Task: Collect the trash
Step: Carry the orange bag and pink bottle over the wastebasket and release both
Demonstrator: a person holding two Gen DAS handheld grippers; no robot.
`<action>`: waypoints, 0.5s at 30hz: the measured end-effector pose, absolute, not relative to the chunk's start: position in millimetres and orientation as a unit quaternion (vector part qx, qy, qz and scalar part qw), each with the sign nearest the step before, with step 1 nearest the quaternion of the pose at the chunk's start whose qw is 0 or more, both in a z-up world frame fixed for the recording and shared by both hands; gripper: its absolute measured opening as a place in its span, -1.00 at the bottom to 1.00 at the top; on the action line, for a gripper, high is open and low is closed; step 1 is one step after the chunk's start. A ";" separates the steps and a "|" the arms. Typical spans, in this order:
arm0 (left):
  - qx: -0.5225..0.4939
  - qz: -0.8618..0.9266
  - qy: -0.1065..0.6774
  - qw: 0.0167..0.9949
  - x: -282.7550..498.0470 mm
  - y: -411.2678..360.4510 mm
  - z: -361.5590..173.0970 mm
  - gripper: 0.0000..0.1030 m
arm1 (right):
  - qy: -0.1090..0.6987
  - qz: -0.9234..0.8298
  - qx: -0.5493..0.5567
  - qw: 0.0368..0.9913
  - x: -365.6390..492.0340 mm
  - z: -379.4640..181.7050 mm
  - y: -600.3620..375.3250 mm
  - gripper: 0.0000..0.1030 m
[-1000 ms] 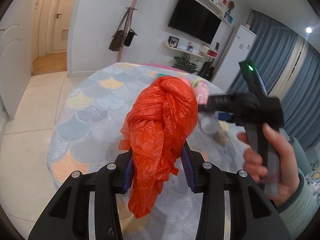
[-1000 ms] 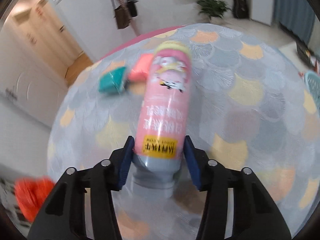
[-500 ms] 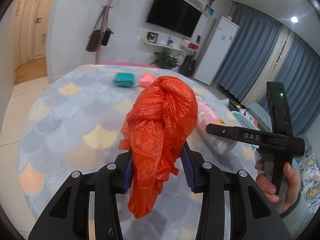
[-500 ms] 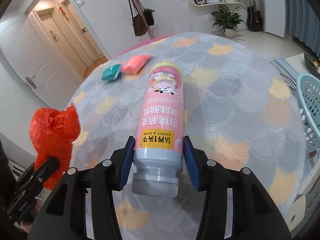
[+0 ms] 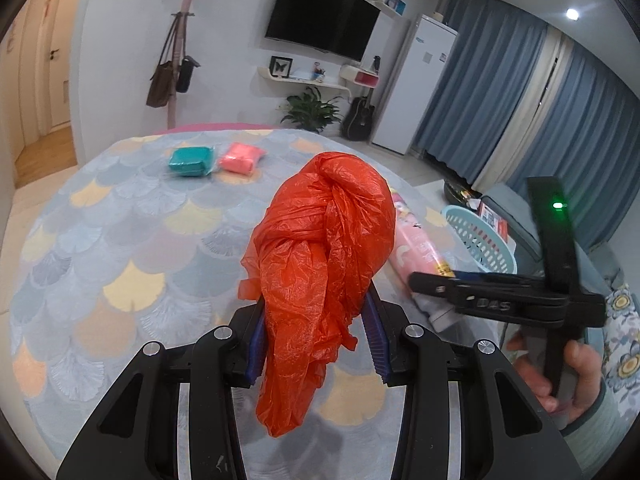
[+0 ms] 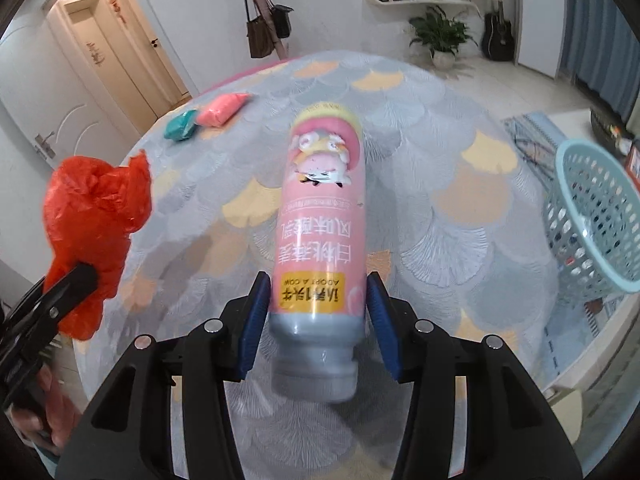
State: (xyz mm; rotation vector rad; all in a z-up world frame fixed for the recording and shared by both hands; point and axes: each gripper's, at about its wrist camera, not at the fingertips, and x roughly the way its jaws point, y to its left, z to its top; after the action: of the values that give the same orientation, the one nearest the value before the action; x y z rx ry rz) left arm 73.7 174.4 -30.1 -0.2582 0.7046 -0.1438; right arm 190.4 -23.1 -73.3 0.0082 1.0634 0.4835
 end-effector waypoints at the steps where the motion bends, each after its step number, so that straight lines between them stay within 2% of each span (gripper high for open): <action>1: -0.124 -0.069 0.344 0.928 73.9 172.1 -28.9 -0.23 | 0.508 0.223 0.011 0.832 195.1 -76.9 -22.5 0.07; 3: -0.119 -0.066 0.345 0.929 74.4 168.2 -27.4 -0.23 | 0.506 0.226 0.026 0.832 201.0 -77.1 -21.6 0.20; 7: -0.107 -0.057 0.347 0.930 73.8 160.1 -25.5 -0.23 | 0.510 0.211 0.026 0.833 216.6 -76.8 -13.5 0.20; 8: -0.106 -0.056 0.347 0.930 73.6 157.8 -24.6 -0.23 | 0.511 0.209 0.026 0.833 219.0 -76.4 -12.6 0.16; 9: -0.103 -0.054 0.347 0.930 73.4 154.3 -23.1 -0.23 | 0.509 0.211 0.023 0.834 221.1 -75.6 -11.3 -0.13; 15: -0.090 -0.049 0.345 0.933 79.1 138.9 -14.0 -0.23 | 0.498 0.225 0.047 0.836 222.3 -68.5 -27.0 -0.13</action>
State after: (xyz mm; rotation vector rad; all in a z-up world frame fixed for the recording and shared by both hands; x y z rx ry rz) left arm 79.1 138.9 -14.0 -0.1832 0.7050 -0.1002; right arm 222.3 -27.0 -68.5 0.0991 1.0539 0.4755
